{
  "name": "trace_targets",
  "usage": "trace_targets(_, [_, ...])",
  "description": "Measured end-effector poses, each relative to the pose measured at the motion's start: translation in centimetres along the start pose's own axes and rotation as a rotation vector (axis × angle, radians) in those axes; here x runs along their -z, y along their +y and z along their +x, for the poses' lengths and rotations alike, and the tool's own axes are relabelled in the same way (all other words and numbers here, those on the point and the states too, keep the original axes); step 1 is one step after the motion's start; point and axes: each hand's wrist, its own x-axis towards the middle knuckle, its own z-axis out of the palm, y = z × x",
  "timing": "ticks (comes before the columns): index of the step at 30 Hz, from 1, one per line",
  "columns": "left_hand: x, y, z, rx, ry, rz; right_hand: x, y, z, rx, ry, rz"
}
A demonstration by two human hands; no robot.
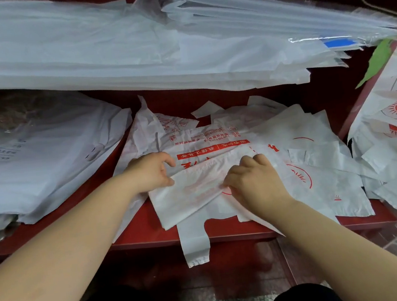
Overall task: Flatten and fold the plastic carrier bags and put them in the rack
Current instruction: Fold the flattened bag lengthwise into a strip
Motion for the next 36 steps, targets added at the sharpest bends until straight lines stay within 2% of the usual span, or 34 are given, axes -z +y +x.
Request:
trace_targets(4, [-0.7,0.8,-2.8,-0.103,-0.031,-0.201,-0.2,1.8,0.4,-0.001,0.064,-0.023])
trace_targets(7, [-2.7,1.6,-6.0,-0.196,-0.047,-0.246,-0.7,3.0,-0.3,0.011,0.104,0.044])
trace_targets(11, [-5.0,2.2,-8.3,-0.277,0.005,-0.159,-0.8,3.2,-2.4,-0.015,0.109,0.177])
trace_targets(15, [-5.2,2.0,-9.6,-0.482,0.049,-0.018,0.1,2.8,-5.6,-0.079,0.108,0.238])
trace_targets(19, [-5.6,1.3,-9.6,-0.576,-0.035,0.113,0.6,1.2,-8.9,0.049,0.041,0.504])
trace_targets(22, [-6.6,1.3,-9.2,-0.655,0.051,0.154,0.0,-0.3,-9.6,0.102,0.044,0.48])
trace_targets(25, [-7.3,1.2,-9.2,-0.572,0.134,0.095,-1.0,-1.1,-9.6,0.081,0.148,0.418])
trace_targets(31, [-7.9,1.1,-9.1,-0.616,0.33,0.108,-1.8,-2.4,-9.3,0.038,0.374,0.496])
trace_targets(34, [-7.6,1.3,-9.3,-0.442,0.333,-0.131,-1.9,-2.5,-9.2,-0.051,0.417,0.55])
trace_targets(36, [-7.1,1.5,-9.5,-0.318,0.256,-0.296,-1.7,-2.5,-9.1,-0.127,0.409,0.573])
